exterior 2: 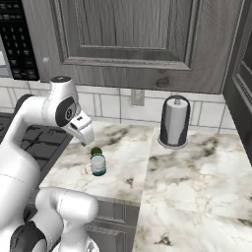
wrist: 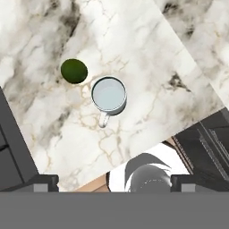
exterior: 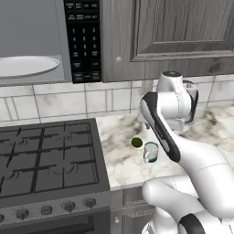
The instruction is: Pick the mug from the counter and place it inside the microwave. Then close the microwave.
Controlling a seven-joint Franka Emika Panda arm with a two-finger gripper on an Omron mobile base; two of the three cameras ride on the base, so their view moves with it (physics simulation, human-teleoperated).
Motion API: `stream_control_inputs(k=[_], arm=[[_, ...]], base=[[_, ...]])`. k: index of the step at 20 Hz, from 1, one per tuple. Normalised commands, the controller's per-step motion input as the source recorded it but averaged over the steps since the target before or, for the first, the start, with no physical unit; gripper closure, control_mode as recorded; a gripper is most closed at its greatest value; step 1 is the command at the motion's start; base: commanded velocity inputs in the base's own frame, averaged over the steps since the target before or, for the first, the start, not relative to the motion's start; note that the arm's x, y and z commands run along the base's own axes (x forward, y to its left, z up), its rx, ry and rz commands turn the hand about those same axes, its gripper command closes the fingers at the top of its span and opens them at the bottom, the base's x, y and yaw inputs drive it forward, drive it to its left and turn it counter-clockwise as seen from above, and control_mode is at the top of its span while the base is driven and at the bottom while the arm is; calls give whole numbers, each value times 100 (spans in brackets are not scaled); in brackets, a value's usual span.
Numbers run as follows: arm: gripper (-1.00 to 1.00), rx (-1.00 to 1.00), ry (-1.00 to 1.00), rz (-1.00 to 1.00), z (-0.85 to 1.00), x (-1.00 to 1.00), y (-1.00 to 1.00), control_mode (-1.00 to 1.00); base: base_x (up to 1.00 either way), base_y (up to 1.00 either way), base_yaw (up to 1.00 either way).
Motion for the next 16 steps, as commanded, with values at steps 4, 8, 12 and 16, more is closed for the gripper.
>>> stream_control_inputs(k=[4,8,12,16], arm=[[-100,2,2,0,-33,0,0,-100],[-100,0,2,0,-15,0,1,-100],[-100,0,0,0,-10,0,0,-100],[-100,0,0,0,-20,0,0,-100]], base=[[0,0,0],[0,0,0],[0,0,0],[0,0,0]])
